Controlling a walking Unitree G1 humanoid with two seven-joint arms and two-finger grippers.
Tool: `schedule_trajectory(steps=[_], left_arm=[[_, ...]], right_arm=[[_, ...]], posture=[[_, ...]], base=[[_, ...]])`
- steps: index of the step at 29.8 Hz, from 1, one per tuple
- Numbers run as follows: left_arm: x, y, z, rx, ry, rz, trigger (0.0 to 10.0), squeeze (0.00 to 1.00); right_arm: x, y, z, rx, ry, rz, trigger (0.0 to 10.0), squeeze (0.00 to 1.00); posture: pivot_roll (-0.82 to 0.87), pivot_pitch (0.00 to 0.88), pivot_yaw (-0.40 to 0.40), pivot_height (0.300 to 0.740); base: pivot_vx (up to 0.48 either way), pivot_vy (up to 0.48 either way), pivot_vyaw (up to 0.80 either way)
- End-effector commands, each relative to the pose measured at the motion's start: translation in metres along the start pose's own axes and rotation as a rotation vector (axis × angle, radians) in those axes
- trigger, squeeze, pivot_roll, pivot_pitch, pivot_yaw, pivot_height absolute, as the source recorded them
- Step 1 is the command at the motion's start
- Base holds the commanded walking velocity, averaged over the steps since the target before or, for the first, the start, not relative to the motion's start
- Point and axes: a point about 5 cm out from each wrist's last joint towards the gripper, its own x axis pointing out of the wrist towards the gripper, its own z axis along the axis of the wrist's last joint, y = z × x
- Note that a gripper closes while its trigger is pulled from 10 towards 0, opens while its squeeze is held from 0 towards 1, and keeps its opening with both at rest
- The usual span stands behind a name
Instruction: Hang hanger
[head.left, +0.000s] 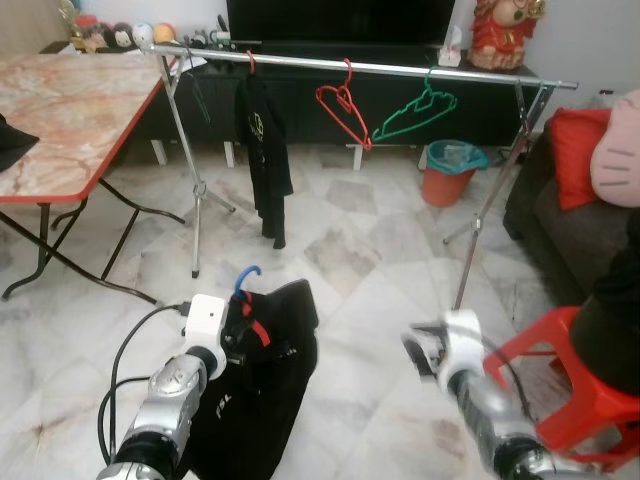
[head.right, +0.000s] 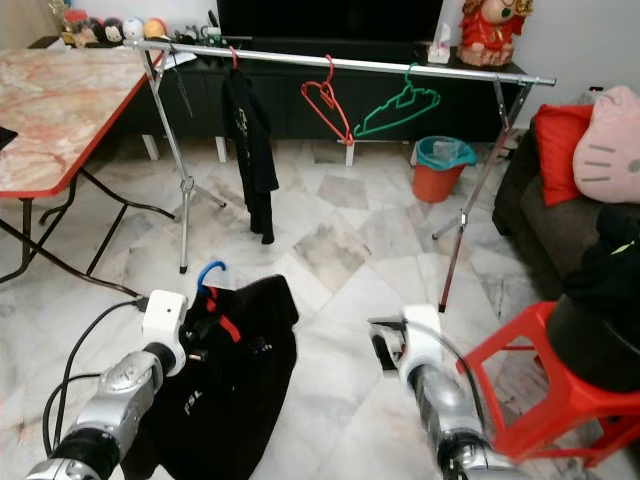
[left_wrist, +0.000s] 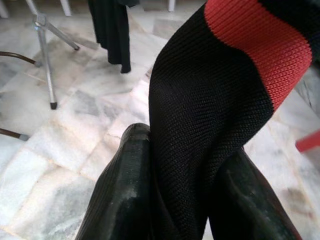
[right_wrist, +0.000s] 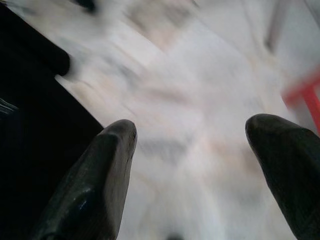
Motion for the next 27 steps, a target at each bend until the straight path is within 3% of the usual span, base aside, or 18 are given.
schedule_trajectory(steps=[1, 3, 12, 17, 27], left_arm=[[0.000, 0.002, 0.003, -0.033, -0.044, 0.041, 10.0, 0.00], [0.000, 0.002, 0.005, -0.034, -0.058, 0.062, 10.0, 0.00], [0.004, 0.000, 0.013, -0.037, -0.102, 0.067, 10.0, 0.00], [0.006, -0.003, 0.015, -0.026, -0.106, 0.050, 10.0, 0.00], [0.006, -0.004, 0.013, -0.024, -0.105, 0.040, 10.0, 0.00]], right_arm=[[-0.002, -0.005, -0.010, 0.077, 0.029, -0.080, 10.0, 0.00], [-0.010, -0.013, -0.035, 0.130, 0.110, -0.160, 10.0, 0.00], [-0.020, -0.009, -0.066, 0.163, 0.188, -0.201, 10.0, 0.00], [-0.024, -0.006, -0.076, 0.122, 0.235, -0.187, 10.0, 0.00], [-0.026, -0.009, -0.080, 0.137, 0.246, -0.192, 10.0, 0.00]], posture=[[0.00, 0.000, -0.027, 0.740], [0.01, 0.000, -0.031, 0.740], [0.00, 0.000, -0.012, 0.740], [-0.01, 0.000, -0.006, 0.740], [-0.01, 0.000, -0.007, 0.740]], base=[[0.000, 0.000, 0.00], [0.000, 0.000, 0.00], [0.029, 0.000, 0.00], [0.289, 0.000, 0.00], [0.357, 0.000, 0.00]])
